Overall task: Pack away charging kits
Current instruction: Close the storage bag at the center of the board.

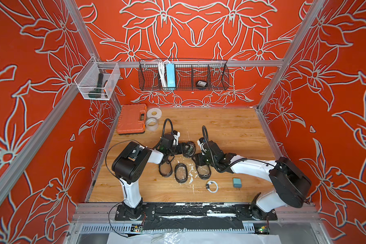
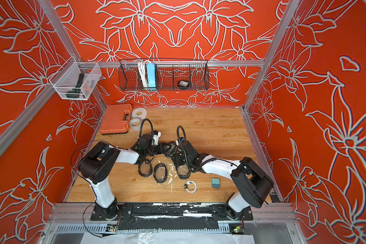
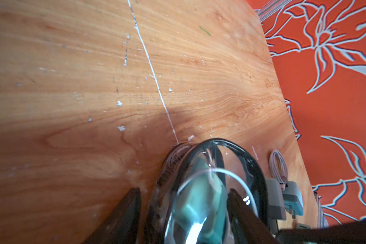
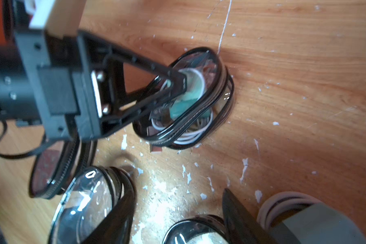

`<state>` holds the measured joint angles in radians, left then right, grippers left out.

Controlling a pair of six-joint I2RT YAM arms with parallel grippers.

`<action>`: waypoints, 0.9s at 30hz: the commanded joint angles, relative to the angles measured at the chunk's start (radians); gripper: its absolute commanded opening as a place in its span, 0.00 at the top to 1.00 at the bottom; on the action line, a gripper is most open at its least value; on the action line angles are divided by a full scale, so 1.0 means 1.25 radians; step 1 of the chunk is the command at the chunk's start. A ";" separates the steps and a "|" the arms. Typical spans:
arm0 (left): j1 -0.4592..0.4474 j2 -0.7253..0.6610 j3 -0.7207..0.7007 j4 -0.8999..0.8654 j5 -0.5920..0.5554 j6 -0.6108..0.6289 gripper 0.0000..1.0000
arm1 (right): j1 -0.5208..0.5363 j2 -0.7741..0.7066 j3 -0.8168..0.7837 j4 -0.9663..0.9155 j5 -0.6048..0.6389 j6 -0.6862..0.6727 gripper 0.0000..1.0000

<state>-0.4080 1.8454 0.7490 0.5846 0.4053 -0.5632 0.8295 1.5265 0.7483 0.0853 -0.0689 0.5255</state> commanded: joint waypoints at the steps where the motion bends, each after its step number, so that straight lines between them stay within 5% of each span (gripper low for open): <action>1: -0.012 0.009 0.027 -0.042 -0.023 0.019 0.40 | 0.016 0.013 -0.007 0.048 0.057 -0.065 0.35; 20: -0.022 0.067 0.082 -0.090 -0.041 0.025 0.45 | 0.052 0.168 0.071 0.082 0.179 -0.102 0.48; 27: -0.023 0.075 0.079 -0.085 -0.028 0.012 0.47 | 0.052 0.190 0.064 0.184 0.149 -0.101 0.41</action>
<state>-0.4320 1.9060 0.8509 0.5171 0.3637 -0.5438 0.8871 1.7439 0.8181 0.2363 0.1150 0.3981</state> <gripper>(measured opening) 0.537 0.580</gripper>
